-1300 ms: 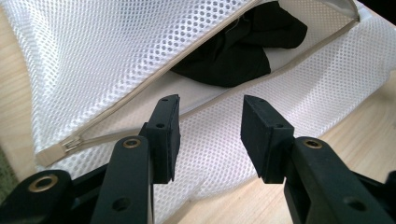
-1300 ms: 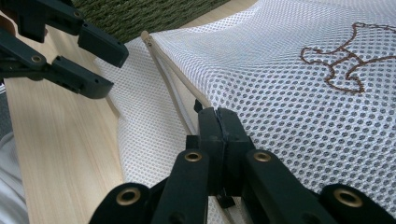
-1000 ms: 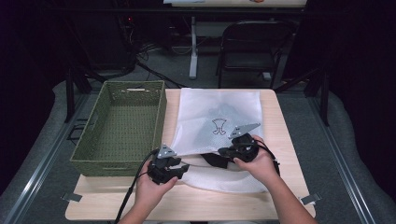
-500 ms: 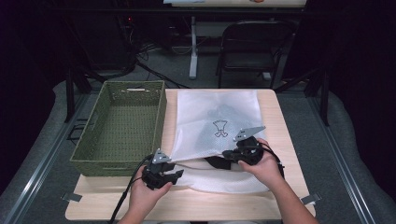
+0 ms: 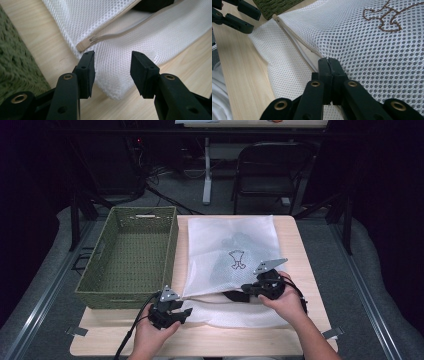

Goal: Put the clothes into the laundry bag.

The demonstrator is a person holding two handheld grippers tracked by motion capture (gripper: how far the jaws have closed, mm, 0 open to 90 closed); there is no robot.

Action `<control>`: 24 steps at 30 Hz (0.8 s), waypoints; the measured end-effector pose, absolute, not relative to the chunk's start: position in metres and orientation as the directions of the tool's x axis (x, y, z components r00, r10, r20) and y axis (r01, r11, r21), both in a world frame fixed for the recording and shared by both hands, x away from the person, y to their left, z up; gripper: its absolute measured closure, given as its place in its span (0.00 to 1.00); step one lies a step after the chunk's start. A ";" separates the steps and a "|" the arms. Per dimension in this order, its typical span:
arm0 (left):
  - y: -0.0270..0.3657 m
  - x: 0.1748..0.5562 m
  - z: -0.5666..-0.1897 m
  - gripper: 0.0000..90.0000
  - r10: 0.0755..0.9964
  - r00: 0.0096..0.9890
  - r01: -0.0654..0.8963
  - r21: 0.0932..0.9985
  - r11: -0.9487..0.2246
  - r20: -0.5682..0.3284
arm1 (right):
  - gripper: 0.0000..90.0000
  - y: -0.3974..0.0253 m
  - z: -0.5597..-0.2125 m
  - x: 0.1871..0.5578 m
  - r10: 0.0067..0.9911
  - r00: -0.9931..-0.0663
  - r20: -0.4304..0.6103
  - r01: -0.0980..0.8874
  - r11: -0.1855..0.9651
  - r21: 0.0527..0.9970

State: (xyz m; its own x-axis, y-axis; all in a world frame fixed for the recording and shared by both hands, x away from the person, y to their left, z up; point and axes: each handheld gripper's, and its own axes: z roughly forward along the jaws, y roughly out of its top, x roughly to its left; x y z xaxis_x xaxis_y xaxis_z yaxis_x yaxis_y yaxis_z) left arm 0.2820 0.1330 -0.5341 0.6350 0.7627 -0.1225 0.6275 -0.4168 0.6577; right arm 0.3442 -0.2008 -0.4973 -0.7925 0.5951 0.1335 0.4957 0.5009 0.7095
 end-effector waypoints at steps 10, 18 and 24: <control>0.136 0.284 -0.549 0.59 0.772 0.623 0.646 0.641 -0.415 -0.129 | 1.00 -0.202 -0.503 0.344 0.598 -0.790 0.136 0.502 0.502 0.705; 0.133 0.286 -0.555 0.54 0.780 0.614 0.647 0.639 -0.415 -0.116 | 1.00 -0.203 -0.504 0.343 0.599 -0.789 0.138 0.502 0.500 0.706; 0.132 0.289 -0.558 0.51 0.786 0.603 0.658 0.643 -0.392 -0.138 | 1.00 -0.204 -0.505 0.343 0.599 -0.788 0.140 0.503 0.497 0.708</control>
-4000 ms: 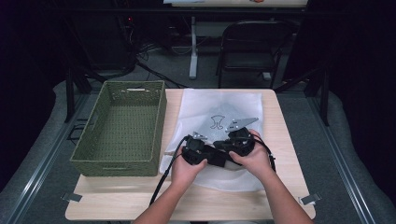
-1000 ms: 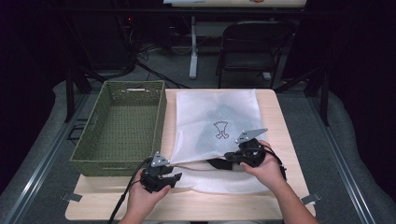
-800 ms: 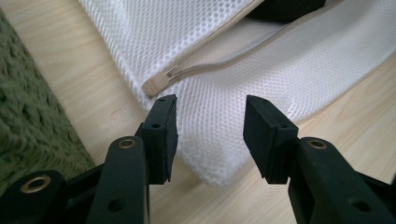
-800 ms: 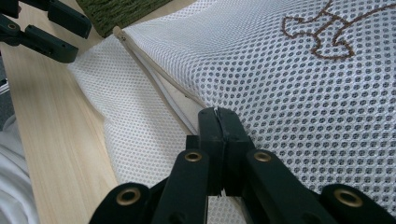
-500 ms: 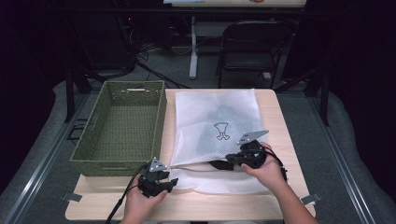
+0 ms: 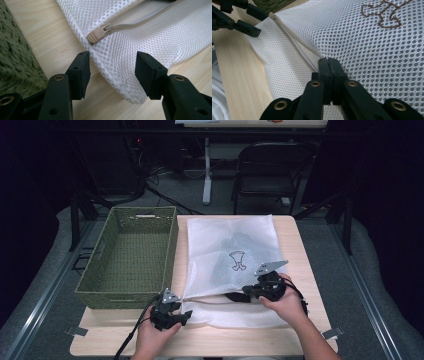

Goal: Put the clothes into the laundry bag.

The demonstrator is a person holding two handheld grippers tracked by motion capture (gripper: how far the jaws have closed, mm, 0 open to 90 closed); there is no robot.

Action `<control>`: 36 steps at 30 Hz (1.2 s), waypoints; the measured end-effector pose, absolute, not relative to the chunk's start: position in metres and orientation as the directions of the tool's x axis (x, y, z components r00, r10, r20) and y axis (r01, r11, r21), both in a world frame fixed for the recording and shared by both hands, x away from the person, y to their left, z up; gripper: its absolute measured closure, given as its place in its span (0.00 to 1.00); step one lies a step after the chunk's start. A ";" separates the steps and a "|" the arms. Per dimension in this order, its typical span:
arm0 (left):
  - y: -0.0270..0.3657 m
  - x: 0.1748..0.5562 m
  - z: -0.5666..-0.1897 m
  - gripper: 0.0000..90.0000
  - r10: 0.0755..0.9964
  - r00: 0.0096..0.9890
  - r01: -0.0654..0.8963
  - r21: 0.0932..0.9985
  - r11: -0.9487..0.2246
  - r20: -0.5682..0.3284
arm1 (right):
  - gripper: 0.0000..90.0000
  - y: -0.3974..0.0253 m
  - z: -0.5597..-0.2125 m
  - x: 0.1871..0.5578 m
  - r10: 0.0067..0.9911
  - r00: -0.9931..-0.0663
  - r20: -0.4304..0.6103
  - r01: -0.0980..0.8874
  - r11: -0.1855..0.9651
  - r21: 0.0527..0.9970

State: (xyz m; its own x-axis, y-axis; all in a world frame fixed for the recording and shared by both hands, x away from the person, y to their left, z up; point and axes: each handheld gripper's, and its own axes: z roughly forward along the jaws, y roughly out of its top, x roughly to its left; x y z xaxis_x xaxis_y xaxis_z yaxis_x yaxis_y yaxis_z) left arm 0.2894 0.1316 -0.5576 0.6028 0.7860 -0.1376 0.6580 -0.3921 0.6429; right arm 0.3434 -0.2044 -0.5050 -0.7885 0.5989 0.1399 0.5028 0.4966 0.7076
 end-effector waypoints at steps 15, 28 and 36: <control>0.130 0.297 -0.562 0.63 0.795 0.582 0.686 0.629 -0.366 -0.171 | 0.99 -0.203 -0.511 0.343 0.598 -0.790 0.133 0.504 0.511 0.696; 0.128 0.298 -0.563 0.86 0.788 0.599 0.664 0.639 -0.388 -0.143 | 0.99 -0.200 -0.514 0.341 0.597 -0.791 0.134 0.511 0.523 0.682; 0.129 0.299 -0.559 0.99 0.776 0.608 0.662 0.645 -0.381 -0.166 | 0.99 -0.198 -0.513 0.340 0.591 -0.796 0.130 0.506 0.532 0.679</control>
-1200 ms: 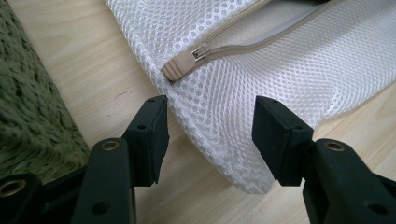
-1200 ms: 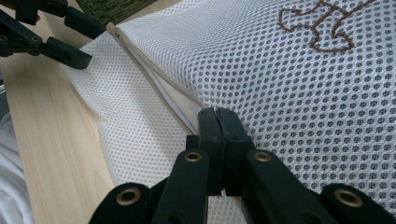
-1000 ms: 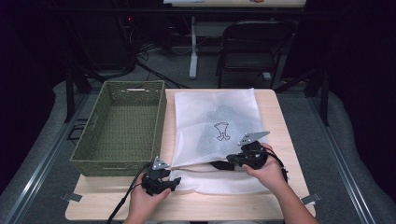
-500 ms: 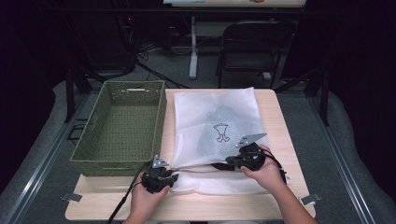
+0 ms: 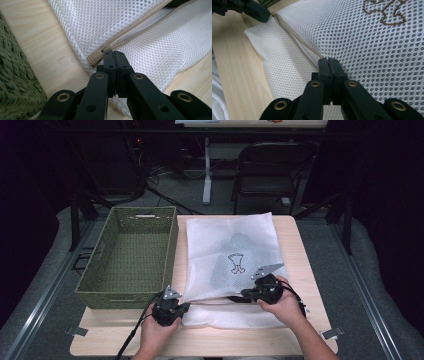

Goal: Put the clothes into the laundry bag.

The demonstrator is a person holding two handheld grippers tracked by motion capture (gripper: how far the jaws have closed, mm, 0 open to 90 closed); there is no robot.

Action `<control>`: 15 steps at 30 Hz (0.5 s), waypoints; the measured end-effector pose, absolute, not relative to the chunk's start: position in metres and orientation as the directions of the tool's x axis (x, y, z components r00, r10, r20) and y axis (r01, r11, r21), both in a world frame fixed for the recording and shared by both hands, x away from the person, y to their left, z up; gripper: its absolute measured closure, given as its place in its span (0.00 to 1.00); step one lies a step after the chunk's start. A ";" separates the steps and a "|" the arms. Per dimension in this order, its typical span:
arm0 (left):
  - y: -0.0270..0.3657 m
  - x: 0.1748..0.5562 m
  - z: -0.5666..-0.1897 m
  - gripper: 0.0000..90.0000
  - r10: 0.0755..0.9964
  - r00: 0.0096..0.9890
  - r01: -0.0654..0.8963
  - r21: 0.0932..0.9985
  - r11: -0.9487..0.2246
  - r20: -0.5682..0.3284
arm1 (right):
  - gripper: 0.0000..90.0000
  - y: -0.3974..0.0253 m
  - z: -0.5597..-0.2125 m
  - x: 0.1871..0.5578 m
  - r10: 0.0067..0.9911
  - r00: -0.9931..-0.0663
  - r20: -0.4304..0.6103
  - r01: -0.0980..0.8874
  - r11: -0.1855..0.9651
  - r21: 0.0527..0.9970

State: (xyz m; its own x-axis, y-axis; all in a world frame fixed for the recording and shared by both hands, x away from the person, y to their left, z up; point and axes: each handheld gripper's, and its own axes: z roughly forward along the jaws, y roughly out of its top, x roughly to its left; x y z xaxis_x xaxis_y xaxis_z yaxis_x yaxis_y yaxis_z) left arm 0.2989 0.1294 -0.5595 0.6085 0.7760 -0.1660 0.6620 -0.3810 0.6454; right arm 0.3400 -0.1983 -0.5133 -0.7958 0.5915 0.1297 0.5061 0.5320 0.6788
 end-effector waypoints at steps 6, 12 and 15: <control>0.128 0.301 -0.560 0.96 0.777 0.611 0.652 0.654 -0.383 -0.154 | 0.99 -0.198 -0.513 0.340 0.595 -0.793 0.134 0.511 0.528 0.678; 0.123 0.299 -0.560 0.88 0.781 0.615 0.627 0.667 -0.401 -0.108 | 1.00 -0.198 -0.513 0.340 0.592 -0.795 0.131 0.507 0.530 0.680; 0.124 0.297 -0.558 0.85 0.786 0.611 0.626 0.666 -0.406 -0.096 | 0.99 -0.199 -0.514 0.340 0.597 -0.790 0.136 0.513 0.524 0.679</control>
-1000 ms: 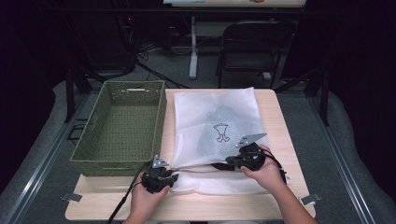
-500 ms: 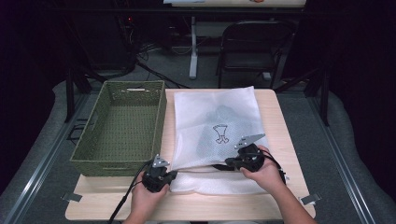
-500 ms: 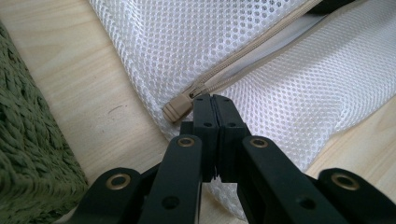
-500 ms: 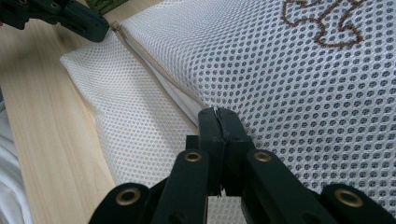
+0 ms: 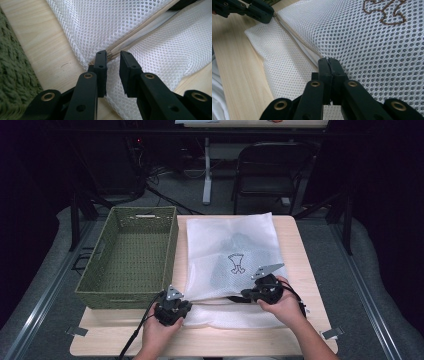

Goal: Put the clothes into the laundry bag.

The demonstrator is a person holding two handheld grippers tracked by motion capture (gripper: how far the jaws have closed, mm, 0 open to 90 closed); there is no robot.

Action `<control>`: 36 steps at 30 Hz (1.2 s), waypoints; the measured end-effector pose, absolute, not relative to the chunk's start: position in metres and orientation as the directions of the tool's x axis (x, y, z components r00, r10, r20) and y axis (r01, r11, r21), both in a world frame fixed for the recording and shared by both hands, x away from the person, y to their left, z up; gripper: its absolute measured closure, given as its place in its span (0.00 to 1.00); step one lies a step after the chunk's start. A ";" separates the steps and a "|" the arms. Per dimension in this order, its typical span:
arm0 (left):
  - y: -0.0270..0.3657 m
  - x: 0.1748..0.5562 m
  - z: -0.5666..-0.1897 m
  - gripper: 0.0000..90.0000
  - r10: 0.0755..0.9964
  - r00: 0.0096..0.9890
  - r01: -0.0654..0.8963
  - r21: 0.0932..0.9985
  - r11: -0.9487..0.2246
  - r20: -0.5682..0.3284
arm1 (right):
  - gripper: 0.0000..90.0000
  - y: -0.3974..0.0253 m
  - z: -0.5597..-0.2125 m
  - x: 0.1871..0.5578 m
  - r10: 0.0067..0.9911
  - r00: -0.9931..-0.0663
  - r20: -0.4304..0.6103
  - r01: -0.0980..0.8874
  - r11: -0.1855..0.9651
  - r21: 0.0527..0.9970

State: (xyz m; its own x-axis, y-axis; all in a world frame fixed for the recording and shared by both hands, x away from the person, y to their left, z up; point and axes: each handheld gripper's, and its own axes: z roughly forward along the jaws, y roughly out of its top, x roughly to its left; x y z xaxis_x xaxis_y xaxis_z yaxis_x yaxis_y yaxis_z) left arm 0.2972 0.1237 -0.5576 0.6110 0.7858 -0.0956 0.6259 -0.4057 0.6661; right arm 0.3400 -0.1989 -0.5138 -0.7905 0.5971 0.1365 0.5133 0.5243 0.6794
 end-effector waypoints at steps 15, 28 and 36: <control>0.129 0.291 -0.561 0.62 0.795 0.605 0.628 0.644 -0.438 -0.050 | 0.99 -0.201 -0.515 0.341 0.594 -0.792 0.143 0.515 0.522 0.680; 0.127 0.297 -0.569 0.56 0.797 0.587 0.662 0.650 -0.374 -0.139 | 0.99 -0.201 -0.514 0.340 0.593 -0.792 0.144 0.513 0.519 0.683; 0.127 0.293 -0.562 0.59 0.789 0.599 0.648 0.662 -0.377 -0.137 | 0.99 -0.202 -0.514 0.340 0.593 -0.792 0.142 0.511 0.519 0.685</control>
State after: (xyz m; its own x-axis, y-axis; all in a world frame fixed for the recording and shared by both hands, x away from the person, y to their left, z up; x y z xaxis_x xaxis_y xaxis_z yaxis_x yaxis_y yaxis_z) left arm 0.2930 0.1272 -0.5618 0.5993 0.7887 -0.1371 0.6480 -0.3773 0.6616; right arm 0.3404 -0.2017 -0.5139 -0.7925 0.5932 0.1419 0.5113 0.5193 0.6848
